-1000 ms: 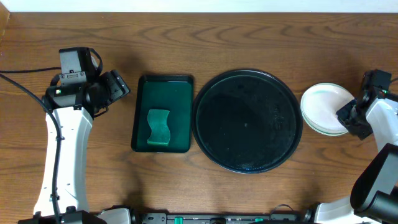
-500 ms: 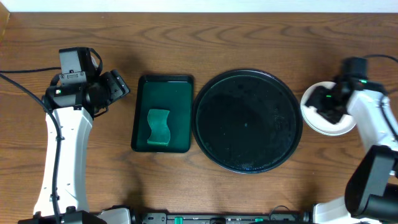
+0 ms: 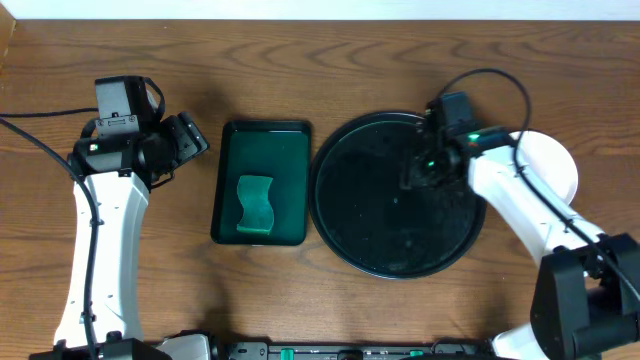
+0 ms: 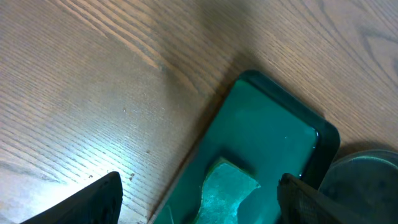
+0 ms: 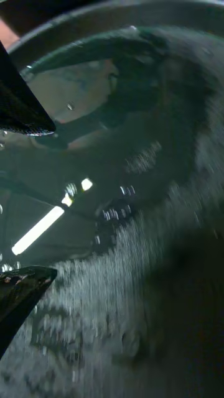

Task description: Clean dirty plates on tray and stack at the side

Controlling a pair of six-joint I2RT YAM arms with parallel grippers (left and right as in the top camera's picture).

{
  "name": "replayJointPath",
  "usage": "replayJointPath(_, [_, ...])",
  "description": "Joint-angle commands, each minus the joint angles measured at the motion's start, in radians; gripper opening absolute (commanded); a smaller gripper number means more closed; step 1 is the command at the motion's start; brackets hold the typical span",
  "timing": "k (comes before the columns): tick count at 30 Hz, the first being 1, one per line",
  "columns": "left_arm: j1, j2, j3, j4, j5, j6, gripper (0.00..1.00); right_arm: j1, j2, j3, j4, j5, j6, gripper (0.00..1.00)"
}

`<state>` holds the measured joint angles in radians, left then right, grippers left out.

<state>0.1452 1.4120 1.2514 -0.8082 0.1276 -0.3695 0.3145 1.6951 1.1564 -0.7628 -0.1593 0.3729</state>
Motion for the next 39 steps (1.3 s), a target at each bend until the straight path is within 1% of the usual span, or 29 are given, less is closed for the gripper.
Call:
replayJointPath(1, [0.002, 0.006, 0.000, -0.003, -0.009, -0.002, 0.80, 0.048, -0.006, 0.013, 0.005, 0.011, -0.047, 0.65])
replayJointPath(4, [0.002, 0.006, 0.000, -0.003, -0.009, -0.002, 0.80, 0.100, -0.006, 0.013, 0.005, 0.010, -0.127, 0.66])
replayJointPath(6, [0.002, 0.006, 0.000, -0.003, -0.009, -0.002, 0.80, 0.129, -0.006, 0.013, 0.012, 0.014, -0.148, 0.66])
replayJointPath(16, [0.002, 0.006, 0.000, -0.003, -0.009, -0.002, 0.80, 0.175, -0.006, 0.013, 0.037, 0.027, -0.150, 0.66])
replayJointPath(24, [0.002, 0.006, 0.000, -0.003, -0.009, -0.002, 0.80, 0.296, -0.006, 0.013, 0.119, 0.027, -0.150, 0.70])
replayJointPath(28, [0.002, 0.006, 0.000, -0.003, -0.009, -0.002, 0.80, 0.343, -0.006, 0.013, 0.120, 0.028, -0.151, 0.71])
replayJointPath(33, [0.002, 0.006, 0.000, -0.003, -0.009, -0.002, 0.80, 0.410, -0.006, 0.012, 0.146, 0.055, -0.235, 0.71])
replayJointPath(36, [0.002, 0.006, 0.000, -0.003, -0.009, -0.002, 0.80, 0.444, -0.006, 0.012, 0.153, 0.119, -0.248, 0.70])
replayJointPath(39, [0.002, 0.006, 0.000, -0.003, -0.009, -0.002, 0.80, 0.466, -0.006, 0.012, 0.117, 0.132, -0.267, 0.68])
